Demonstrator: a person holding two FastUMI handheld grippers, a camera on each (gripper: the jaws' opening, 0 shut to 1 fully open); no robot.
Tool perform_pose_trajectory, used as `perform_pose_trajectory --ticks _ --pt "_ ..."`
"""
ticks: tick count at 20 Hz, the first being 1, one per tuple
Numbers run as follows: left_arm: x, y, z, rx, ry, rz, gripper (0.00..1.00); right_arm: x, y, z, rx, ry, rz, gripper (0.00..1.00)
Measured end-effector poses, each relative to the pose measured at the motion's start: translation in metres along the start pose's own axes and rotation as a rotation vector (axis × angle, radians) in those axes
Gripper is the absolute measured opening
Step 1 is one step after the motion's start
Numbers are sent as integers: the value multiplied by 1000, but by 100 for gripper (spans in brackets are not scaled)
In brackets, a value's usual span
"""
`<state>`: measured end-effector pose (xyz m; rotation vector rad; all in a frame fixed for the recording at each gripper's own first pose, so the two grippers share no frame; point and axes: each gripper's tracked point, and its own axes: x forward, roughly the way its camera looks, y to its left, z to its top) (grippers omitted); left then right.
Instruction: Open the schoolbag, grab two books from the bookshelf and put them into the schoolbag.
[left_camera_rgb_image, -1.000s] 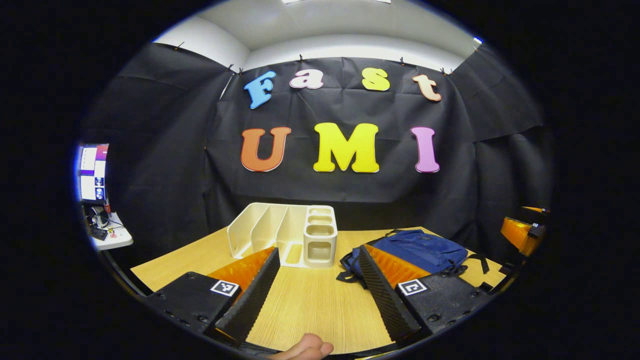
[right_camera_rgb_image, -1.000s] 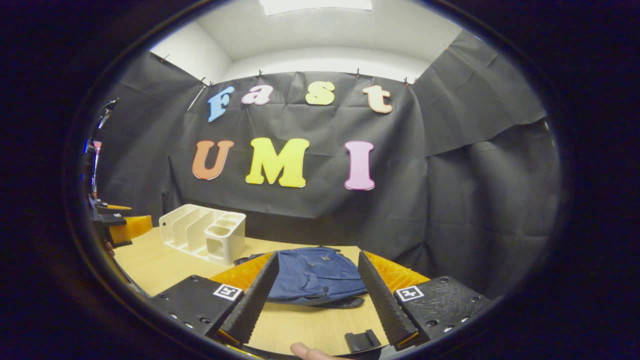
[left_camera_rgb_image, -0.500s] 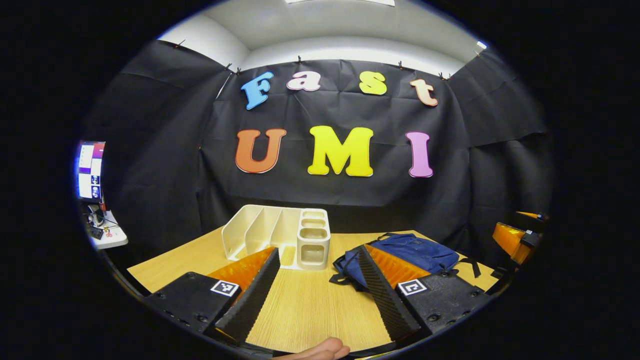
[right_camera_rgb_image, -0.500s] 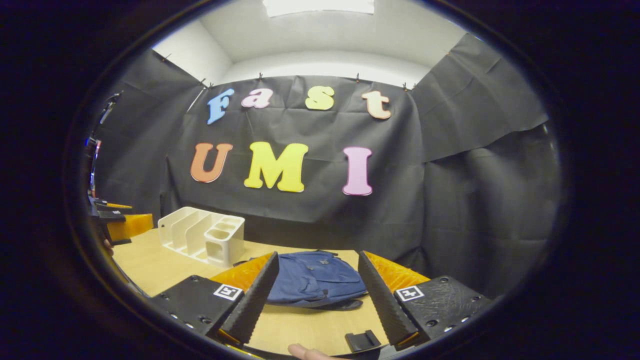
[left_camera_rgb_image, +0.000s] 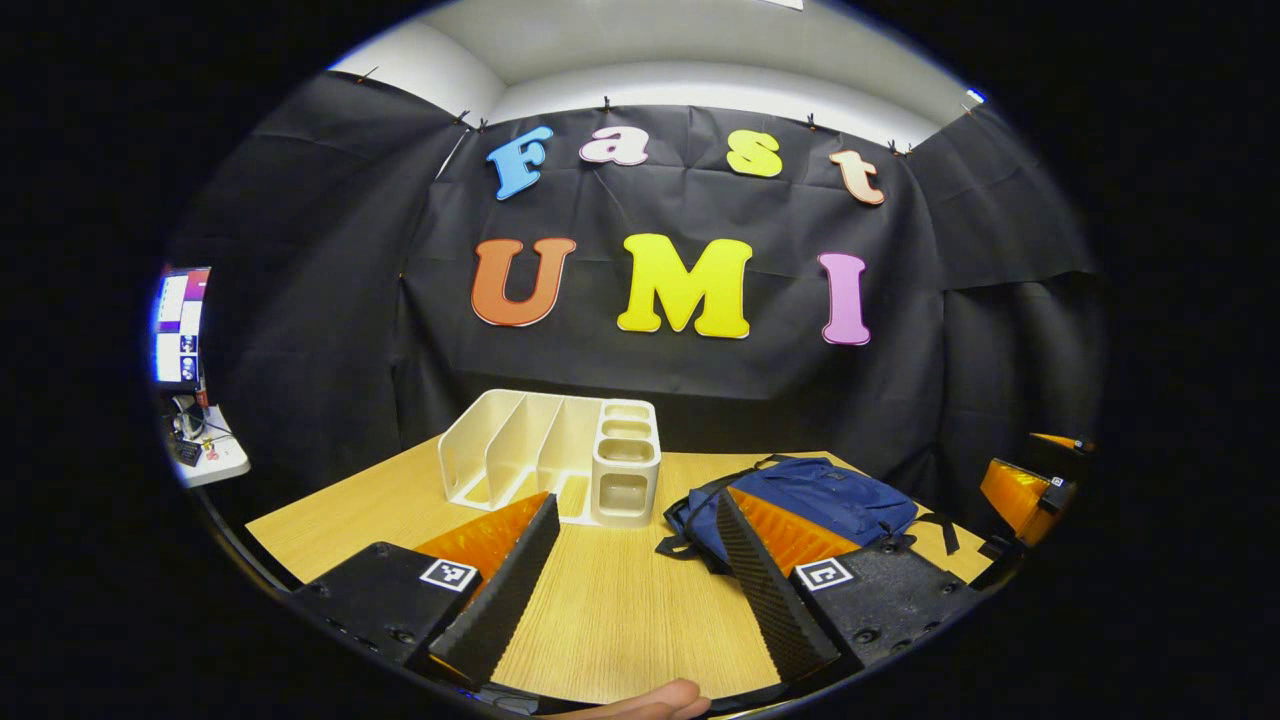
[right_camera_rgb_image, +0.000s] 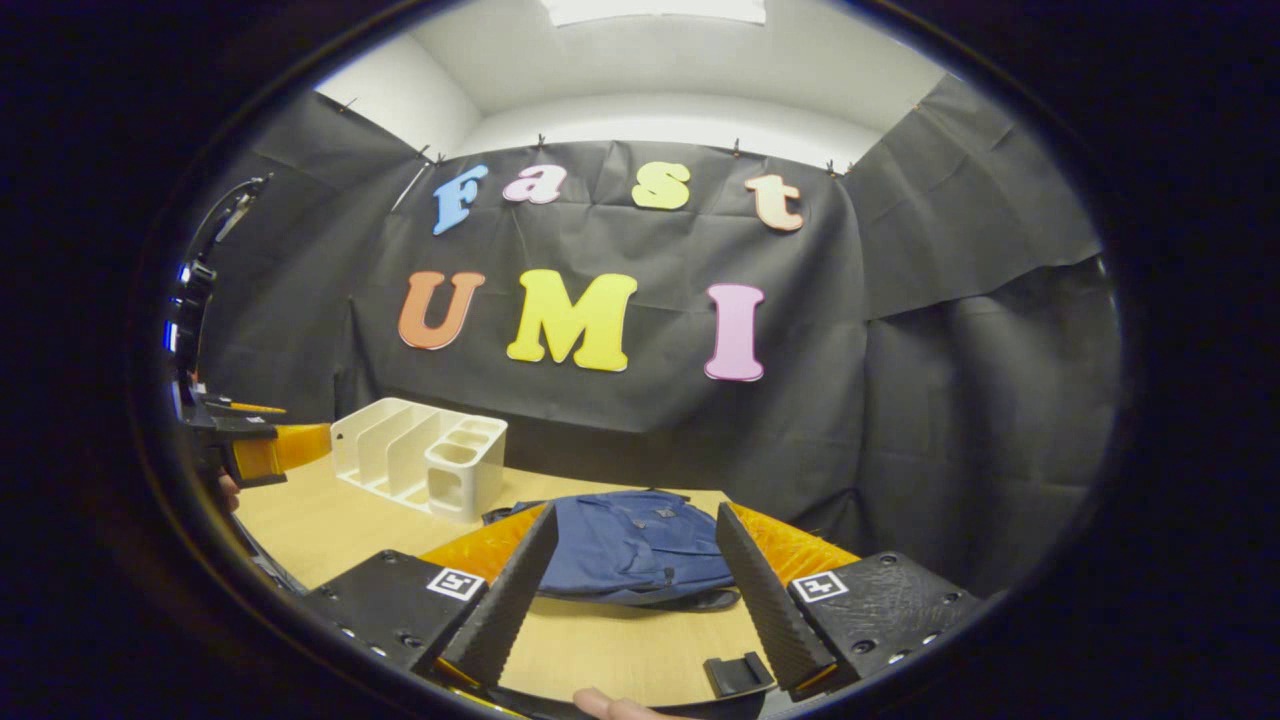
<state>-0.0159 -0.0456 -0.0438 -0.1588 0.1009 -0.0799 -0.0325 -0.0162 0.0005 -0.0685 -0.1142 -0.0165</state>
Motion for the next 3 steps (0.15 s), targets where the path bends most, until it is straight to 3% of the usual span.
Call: perform_pose_trajectory --ticks 3 --pt "1 -5 -2 0 9 -15 99 1 -4 3 -7 -9 -13 97"
